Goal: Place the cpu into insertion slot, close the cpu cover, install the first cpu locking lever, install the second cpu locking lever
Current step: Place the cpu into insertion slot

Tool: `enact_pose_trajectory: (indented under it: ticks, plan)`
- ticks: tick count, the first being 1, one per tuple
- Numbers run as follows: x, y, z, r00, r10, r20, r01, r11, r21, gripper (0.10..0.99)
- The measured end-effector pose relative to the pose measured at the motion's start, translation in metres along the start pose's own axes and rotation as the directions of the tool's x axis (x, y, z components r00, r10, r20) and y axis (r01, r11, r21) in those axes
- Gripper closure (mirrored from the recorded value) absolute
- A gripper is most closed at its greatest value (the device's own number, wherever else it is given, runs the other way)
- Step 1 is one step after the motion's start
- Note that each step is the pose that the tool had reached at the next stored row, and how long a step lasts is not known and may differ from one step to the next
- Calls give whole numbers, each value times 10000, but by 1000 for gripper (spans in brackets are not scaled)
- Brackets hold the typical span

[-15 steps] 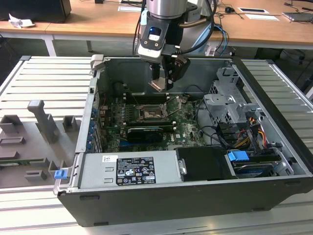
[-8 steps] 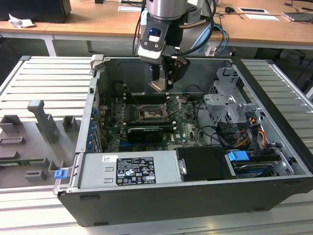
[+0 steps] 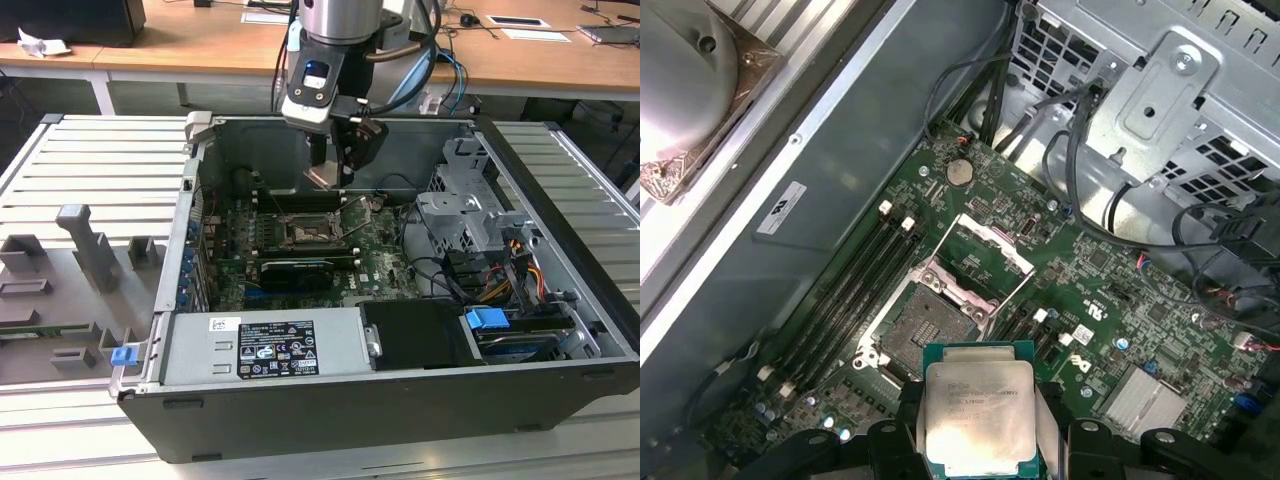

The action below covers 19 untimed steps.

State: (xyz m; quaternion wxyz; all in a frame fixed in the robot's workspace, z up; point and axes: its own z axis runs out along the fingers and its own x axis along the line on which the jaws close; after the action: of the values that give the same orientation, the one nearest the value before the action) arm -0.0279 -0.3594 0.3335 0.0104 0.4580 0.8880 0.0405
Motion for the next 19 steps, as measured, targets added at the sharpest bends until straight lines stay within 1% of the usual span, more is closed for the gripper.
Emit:
enact_pose_trajectory:
  ticks: [14,19]
  plan:
    - [-1,-3,37,10000,16,2,-16,10000,-1,557]
    - [-1,-6,70,9997,246,22,-246,9997,-3,557]
